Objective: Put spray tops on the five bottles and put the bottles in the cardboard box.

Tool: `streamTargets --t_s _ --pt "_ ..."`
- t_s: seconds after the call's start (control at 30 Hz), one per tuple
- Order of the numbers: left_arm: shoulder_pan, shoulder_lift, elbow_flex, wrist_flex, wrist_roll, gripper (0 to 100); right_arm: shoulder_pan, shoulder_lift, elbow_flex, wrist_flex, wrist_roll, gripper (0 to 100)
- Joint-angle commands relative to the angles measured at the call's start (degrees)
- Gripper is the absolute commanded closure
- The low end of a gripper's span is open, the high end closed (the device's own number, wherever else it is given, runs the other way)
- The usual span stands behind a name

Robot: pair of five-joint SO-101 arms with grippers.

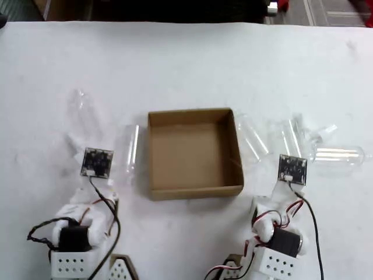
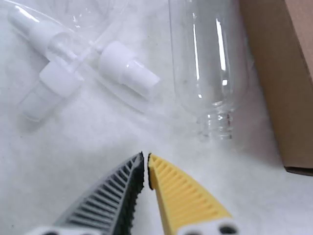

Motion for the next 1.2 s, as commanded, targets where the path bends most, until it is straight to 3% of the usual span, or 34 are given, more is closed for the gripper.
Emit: streamTargets --t_s 0.0,0.83,1.17 --pt "0.31 -0.40 -0.18 0.18 -0.62 98 0.48 -0.31 0.53 0.22 0.44 98.1" --pt "0.57 -0.40 -0.18 0.18 -0.53 98 0.31 -0.31 0.53 0.22 0.70 98.1" --pt "0.66 -0.40 -0.18 0.09 -0.35 98 -14.02 -0.31 0.53 -1.63 0.62 98.1"
